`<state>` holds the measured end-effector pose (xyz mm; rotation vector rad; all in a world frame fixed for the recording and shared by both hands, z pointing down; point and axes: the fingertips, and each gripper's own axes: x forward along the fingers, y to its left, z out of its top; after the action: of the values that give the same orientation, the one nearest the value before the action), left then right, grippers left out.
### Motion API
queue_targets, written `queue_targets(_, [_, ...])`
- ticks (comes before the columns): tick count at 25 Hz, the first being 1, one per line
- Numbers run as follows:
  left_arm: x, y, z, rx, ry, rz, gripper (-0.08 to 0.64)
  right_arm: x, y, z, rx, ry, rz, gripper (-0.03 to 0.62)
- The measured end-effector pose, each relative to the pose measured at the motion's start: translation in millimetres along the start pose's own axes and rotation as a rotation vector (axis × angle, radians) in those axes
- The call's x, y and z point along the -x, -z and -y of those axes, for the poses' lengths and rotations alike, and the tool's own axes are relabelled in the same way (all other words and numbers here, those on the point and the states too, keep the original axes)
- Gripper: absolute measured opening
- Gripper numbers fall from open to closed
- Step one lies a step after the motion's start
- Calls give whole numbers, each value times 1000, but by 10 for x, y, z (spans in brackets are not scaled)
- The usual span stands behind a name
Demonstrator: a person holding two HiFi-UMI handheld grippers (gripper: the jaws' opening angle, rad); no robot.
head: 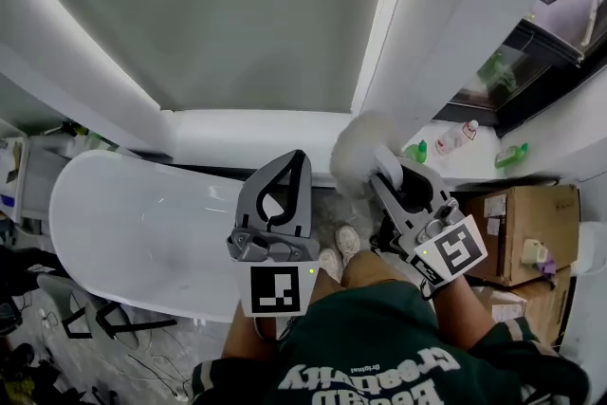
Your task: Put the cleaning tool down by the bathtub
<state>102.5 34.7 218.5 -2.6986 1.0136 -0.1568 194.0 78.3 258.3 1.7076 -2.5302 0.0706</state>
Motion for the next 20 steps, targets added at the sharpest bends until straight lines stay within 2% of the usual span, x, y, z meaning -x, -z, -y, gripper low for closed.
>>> queue_targets(8, [-131, 450, -443, 8, -155, -122, 2, -667, 255, -14, -21, -185, -47, 95])
queue_targets(13, [-227, 547, -645, 42, -272, -149, 3, -1001, 426, 82, -17, -305, -81, 95])
queue_targets(20, [-346, 730, -917, 34, -415, -191, 2, -1430, 714, 208, -20, -452, -134, 95])
